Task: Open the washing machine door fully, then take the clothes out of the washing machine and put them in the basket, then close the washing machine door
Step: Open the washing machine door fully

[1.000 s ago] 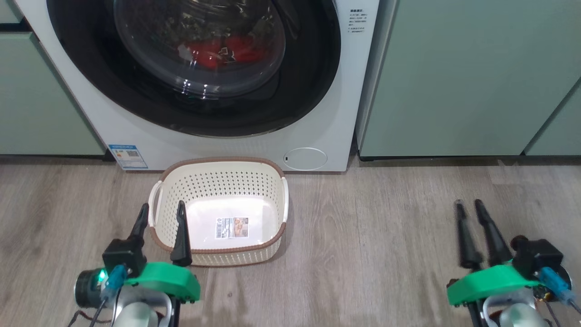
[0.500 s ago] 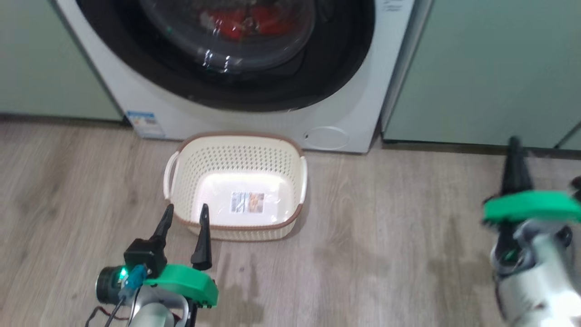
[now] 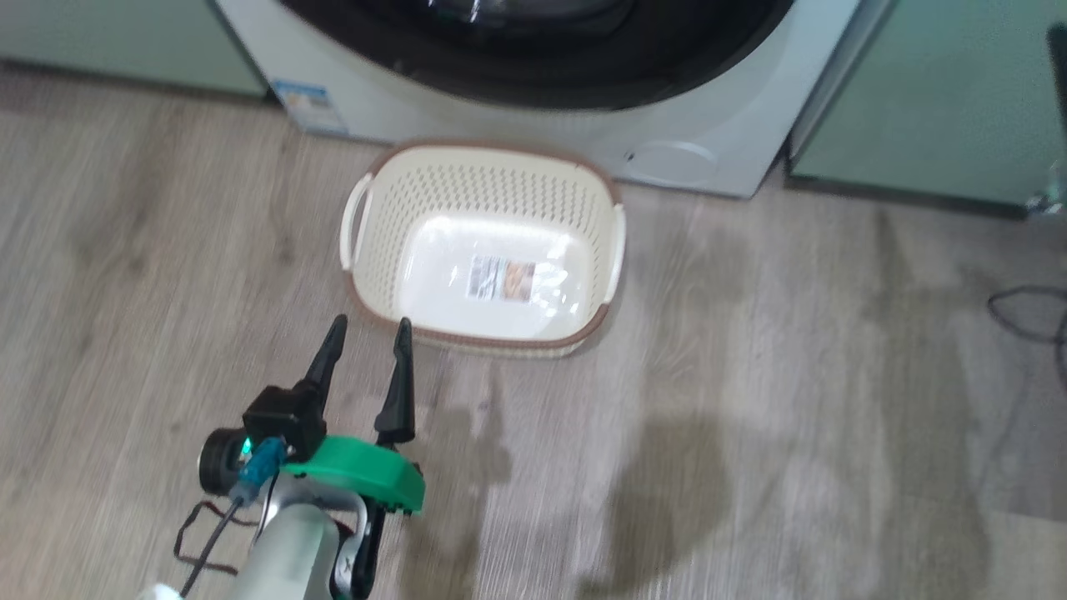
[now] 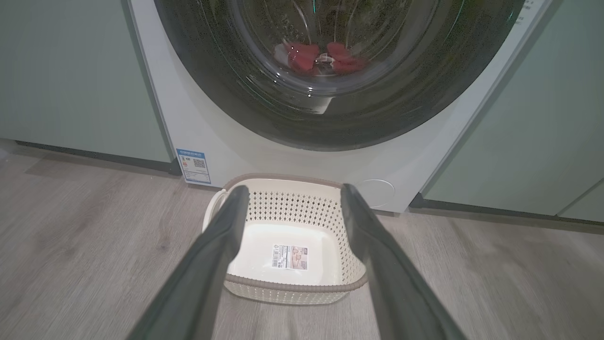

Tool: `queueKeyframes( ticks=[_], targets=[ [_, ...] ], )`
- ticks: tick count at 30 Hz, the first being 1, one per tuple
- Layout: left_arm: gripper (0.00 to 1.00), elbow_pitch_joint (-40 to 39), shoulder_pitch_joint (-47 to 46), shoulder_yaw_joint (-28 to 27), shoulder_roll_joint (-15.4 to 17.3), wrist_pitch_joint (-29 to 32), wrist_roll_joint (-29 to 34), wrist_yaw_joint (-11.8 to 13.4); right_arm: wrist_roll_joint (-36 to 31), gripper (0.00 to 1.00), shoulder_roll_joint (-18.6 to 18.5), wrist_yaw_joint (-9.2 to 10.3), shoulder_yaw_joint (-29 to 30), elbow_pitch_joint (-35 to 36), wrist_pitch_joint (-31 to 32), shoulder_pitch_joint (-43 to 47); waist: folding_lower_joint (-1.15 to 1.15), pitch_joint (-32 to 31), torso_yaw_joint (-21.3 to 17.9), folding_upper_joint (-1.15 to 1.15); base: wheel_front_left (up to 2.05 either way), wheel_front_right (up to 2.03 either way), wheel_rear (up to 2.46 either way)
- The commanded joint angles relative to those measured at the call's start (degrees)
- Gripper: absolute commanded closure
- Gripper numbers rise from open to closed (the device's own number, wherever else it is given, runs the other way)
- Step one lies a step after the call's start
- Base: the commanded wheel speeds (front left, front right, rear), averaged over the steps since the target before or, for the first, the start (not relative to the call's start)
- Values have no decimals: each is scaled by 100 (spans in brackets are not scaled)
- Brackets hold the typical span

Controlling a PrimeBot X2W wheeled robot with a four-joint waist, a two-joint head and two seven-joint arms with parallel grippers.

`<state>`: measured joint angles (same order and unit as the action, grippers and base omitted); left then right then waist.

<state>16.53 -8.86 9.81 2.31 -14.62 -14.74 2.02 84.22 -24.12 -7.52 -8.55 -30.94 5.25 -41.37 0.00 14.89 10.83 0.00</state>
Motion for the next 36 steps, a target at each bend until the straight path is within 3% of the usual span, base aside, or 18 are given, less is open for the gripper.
queueKeyframes(
  ticks=[1,10,18,36],
  targets=[
    [0,-205,-216,-141,57,-38,-55,-6,133,100,-174,3,-113,220,241,-234,0,318,200,0,0,0,0],
    [0,-364,-444,34,57,-38,-246,38,808,100,-628,3,-72,11,1695,-1308,0,965,478,0,0,0,0],
    [0,-442,-641,183,57,-38,-376,79,828,100,-773,3,-215,-365,2538,-2106,0,1374,672,0,0,0,0],
    [0,-559,-866,403,57,-38,-547,171,440,100,-583,3,-516,-841,2680,-3102,0,1731,936,0,0,0,0]
  ],
)
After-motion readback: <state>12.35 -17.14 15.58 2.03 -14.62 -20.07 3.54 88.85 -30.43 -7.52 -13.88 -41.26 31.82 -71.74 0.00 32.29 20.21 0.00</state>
